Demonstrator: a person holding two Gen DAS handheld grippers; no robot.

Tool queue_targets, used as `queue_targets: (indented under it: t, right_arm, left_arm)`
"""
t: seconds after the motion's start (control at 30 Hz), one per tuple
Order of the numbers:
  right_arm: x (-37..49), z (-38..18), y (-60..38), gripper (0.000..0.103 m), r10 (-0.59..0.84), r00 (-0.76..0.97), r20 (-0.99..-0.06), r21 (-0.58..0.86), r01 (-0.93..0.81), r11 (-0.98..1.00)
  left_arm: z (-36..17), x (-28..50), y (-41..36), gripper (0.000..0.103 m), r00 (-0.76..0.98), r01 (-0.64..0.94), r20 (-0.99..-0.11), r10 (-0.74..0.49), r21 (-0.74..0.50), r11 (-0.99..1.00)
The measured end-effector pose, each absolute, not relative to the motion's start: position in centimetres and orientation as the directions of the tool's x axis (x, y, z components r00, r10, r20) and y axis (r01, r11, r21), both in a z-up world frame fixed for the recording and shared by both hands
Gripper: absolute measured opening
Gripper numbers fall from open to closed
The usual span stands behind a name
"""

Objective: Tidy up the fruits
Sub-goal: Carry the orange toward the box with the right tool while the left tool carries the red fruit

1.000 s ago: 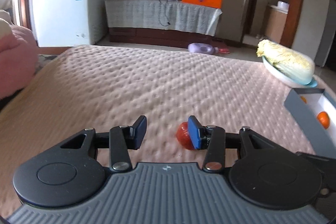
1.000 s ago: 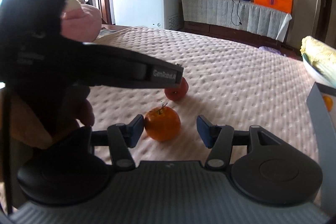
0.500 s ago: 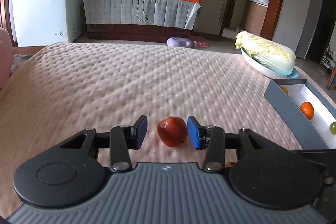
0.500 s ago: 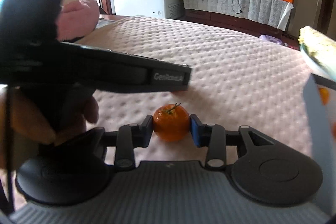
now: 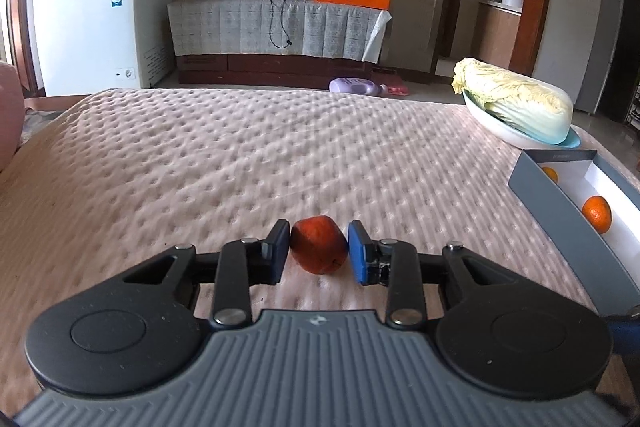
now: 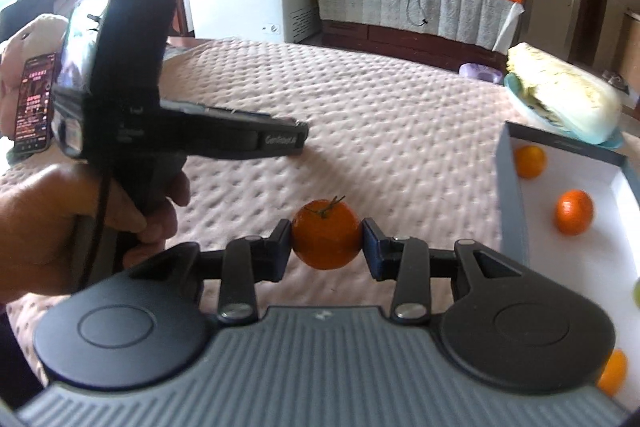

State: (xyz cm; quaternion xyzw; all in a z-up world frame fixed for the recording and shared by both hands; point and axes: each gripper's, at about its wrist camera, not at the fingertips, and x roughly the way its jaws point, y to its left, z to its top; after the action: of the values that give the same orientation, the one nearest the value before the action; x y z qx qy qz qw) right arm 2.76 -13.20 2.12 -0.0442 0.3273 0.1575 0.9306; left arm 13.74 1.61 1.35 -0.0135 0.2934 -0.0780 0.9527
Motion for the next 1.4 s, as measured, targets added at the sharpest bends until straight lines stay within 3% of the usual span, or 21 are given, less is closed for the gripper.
queue_targets:
  t: [0.33,0.57,0.97,1.4]
  right_arm:
    - [-2.7,5.1,-14.6,0.040,0.272,0.778,-0.566,0.021,-0.316,0.948]
    - [-6.5,6.7,-15.4,0.040,0.251,0.818,-0.518,-0.048,-0.321,0.946]
    - [-8.2,7.2,-21.3,0.040,0.168,0.847,-0.505,0.013,-0.187,0.982]
    - [-9.5,6.8,-24.5,0.040,0.147,0.856,-0.495,0.028,-0.153,0.988]
  left_arm:
    - [3.6,10.1,2.2,0.036,0.836,0.044,-0.545,-0.067,-0.055,0.998]
    - [6.0,4.6,1.0,0.036,0.852,0.081,-0.515,-0.097,-0.054,0.995]
    - [7.9,-6.7,-3.4,0.036,0.840,0.227,-0.495,-0.222,-0.050,0.973]
    - [6.8,-6.6,-7.2,0.036,0.824,0.222,-0.527,-0.208,-0.038,0.974]
